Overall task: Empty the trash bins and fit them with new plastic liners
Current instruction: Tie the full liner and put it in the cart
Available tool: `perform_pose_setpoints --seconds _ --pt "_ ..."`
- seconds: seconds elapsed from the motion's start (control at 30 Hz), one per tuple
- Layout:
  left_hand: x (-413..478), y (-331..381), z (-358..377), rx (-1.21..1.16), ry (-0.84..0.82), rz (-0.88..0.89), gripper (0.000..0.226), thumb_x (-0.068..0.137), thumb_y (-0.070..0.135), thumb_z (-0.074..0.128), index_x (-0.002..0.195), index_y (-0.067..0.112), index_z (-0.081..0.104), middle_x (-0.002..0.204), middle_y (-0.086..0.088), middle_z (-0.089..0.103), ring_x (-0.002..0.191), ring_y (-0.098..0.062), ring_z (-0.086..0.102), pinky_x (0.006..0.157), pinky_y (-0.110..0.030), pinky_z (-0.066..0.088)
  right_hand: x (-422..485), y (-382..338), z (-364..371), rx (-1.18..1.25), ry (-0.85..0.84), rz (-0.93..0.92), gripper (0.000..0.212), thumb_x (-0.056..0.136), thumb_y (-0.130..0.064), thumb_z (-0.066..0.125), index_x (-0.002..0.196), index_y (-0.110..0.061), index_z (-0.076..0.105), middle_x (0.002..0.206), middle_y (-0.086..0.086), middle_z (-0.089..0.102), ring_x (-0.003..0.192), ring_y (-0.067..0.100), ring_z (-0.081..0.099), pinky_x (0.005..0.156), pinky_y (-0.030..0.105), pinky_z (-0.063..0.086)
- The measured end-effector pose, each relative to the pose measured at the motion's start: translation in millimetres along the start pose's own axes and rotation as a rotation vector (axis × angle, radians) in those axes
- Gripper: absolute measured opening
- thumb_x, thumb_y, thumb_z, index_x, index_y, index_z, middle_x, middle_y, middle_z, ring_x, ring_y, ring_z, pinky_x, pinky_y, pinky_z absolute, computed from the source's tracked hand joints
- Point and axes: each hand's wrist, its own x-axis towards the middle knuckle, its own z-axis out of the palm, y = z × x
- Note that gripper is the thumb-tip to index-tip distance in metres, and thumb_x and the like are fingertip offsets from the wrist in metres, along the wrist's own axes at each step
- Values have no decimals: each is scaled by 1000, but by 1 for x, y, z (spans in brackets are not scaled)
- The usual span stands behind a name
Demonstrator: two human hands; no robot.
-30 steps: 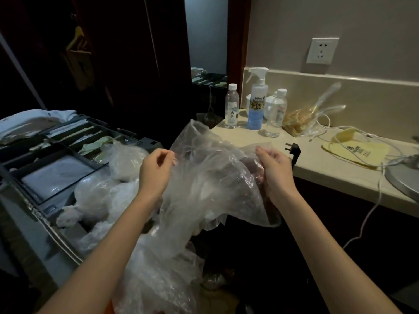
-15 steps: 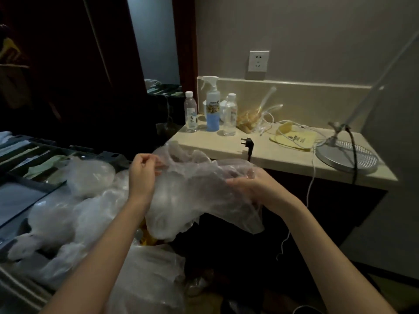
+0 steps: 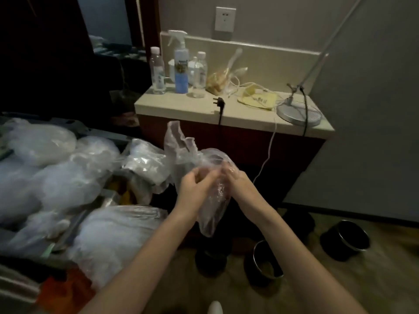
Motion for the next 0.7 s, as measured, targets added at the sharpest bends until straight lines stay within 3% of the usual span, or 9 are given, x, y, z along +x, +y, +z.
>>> perform_pose_setpoints --seconds 0.13,0.2,0.3,0.4,0.47,0.5,0.57,0.63,0.7 --pt "-4 -14 17 10 22 -39 23 101 21 50 105 12 72 99 -3 75 96 -15 71 82 -28 57 -23 7 -28 130 134 72 45 107 -38 33 104 -28 77 110 4 74 99 12 71 77 19 55" --pt "-4 -25 26 -93 91 -124 24 103 18 47 101 12 70 98 -7 73 91 -16 70 79 -29 57 -32 13 -51 357 244 140 45 106 -36 36 98 -24 79 114 9 73 104 15 70 86 28 54" --pt "4 -39 36 -387 259 -374 21 103 9 45 95 7 64 97 -14 66 83 -20 66 70 -31 57 -49 24 -88 842 238 185 34 105 -23 43 102 -8 73 123 12 68 117 25 65 97 41 51" --pt "8 -49 49 -684 272 -607 25 103 0 33 102 -4 58 104 -20 61 103 -32 60 96 -43 49 -64 40 -121 1048 327 226 19 99 -6 48 101 -10 66 109 11 72 101 23 71 90 38 58" --pt "11 -52 61 -810 337 -646 31 103 -3 24 90 -2 52 93 -19 56 94 -31 58 106 -45 42 -71 53 -137 1158 373 274 22 98 0 44 100 -8 64 86 8 70 75 16 71 80 31 60" --pt "13 -52 67 -830 379 -641 33 103 -4 22 85 0 50 86 -17 54 83 -27 57 102 -41 47 -73 59 -144 1187 373 291 22 96 1 42 100 -7 62 76 5 63 61 13 64 66 26 59" --pt "19 -52 80 -824 407 -595 34 100 -7 21 78 4 46 66 -11 52 62 -16 51 73 -28 55 -74 68 -159 1158 374 332 12 87 0 45 86 -10 52 61 -1 44 45 8 43 45 18 40" --pt "26 -49 97 -774 378 -568 32 96 -7 24 75 8 43 48 -2 42 40 -9 40 46 -20 44 -72 78 -177 1083 372 367 20 80 -1 49 69 -15 40 55 -4 35 41 8 31 41 18 27" --pt "29 -47 118 -710 351 -550 27 93 -3 31 73 11 42 53 0 36 34 -8 32 36 -16 33 -72 88 -198 987 324 411 16 78 0 51 70 -14 47 55 -4 39 42 8 33 37 18 28"
